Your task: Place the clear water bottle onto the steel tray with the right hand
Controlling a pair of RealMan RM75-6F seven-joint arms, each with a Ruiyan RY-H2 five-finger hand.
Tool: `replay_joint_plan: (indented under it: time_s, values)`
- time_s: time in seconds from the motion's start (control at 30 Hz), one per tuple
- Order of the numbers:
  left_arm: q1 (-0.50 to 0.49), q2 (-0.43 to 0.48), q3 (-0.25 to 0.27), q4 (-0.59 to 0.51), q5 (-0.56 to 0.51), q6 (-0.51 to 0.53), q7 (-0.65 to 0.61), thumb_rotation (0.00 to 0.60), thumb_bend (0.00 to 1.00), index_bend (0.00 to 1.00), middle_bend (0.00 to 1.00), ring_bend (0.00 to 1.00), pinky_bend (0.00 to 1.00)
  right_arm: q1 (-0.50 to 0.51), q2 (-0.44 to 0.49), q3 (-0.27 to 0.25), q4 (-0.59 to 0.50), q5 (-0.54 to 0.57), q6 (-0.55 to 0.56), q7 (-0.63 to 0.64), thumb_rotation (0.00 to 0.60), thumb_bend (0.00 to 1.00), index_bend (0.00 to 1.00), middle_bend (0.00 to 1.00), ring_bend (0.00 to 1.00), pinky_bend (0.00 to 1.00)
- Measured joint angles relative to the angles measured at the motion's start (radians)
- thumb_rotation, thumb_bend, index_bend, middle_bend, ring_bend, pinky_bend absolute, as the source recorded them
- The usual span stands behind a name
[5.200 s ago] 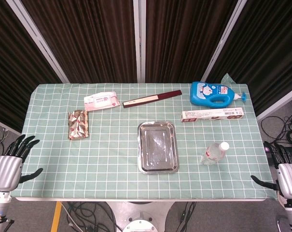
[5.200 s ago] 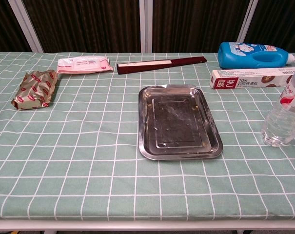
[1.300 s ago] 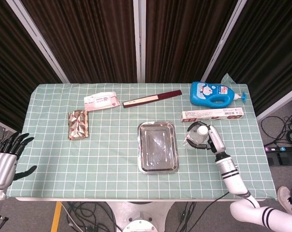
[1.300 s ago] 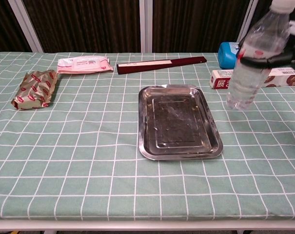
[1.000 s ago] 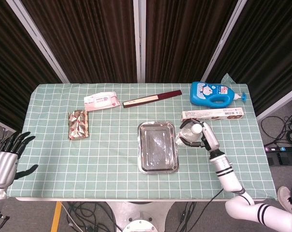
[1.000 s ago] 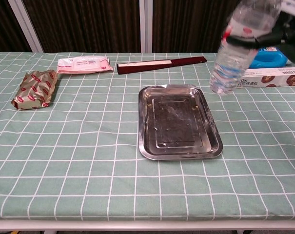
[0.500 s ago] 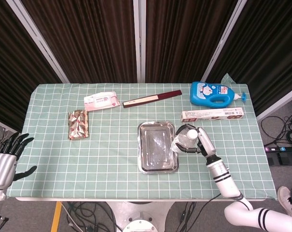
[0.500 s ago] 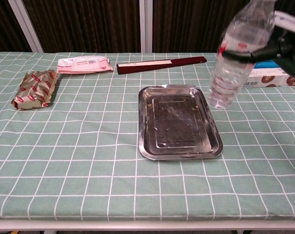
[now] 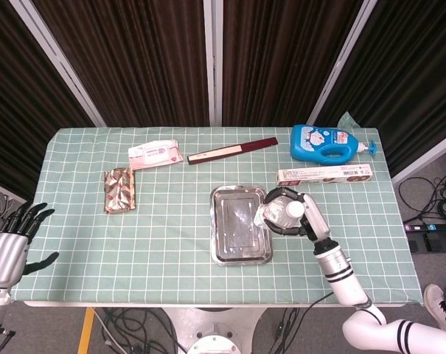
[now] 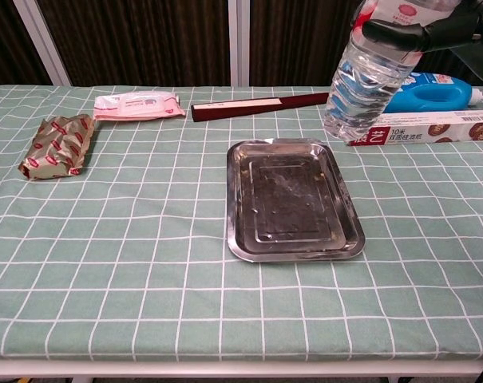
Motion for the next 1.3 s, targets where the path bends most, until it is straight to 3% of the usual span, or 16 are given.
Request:
replay_joint_plan:
  time_s: [0.33, 0.6, 0.7, 1.1, 1.3]
  values:
    - [0.004, 0.005, 0.000, 0.004, -0.002, 0.005, -0.006, 0.600, 0.13, 0.24, 0.23, 0.10, 0.19, -0.012, -0.088, -0.041, 0.262, 0.091, -0.117, 0.021, 0.600, 0.34, 0.62, 0.54, 0.39, 0.50]
    - [0.000, 0.004, -0.002, 0.001, -0.002, 0.001, -0.009, 0.600, 0.13, 0.24, 0.23, 0.10, 0.19, -0.035, -0.009, -0.013, 0.145, 0.052, -0.026, 0.038, 0.600, 0.33, 0.62, 0.54, 0.39, 0.50]
    - [0.006, 0.009, -0.003, -0.001, -0.005, 0.011, -0.013, 0.600, 0.13, 0.24, 0.23, 0.10, 0.19, -0.033, -0.005, -0.008, 0.139, 0.064, -0.038, 0.039, 0.600, 0.34, 0.62, 0.54, 0.39, 0.50]
    - [0.034, 0.030, 0.001, -0.014, -0.010, 0.042, -0.019, 0.600, 0.13, 0.24, 0.23, 0.10, 0.19, 0.160, -0.284, 0.062, 0.229, 0.139, -0.210, -0.114, 0.600, 0.33, 0.62, 0.54, 0.39, 0.50]
    - [0.022, 0.015, 0.004, -0.002, -0.005, 0.017, -0.026, 0.600, 0.13, 0.24, 0.23, 0.10, 0.19, 0.093, -0.153, 0.062, 0.177, 0.124, -0.146, -0.100, 0.600, 0.33, 0.62, 0.54, 0.39, 0.50]
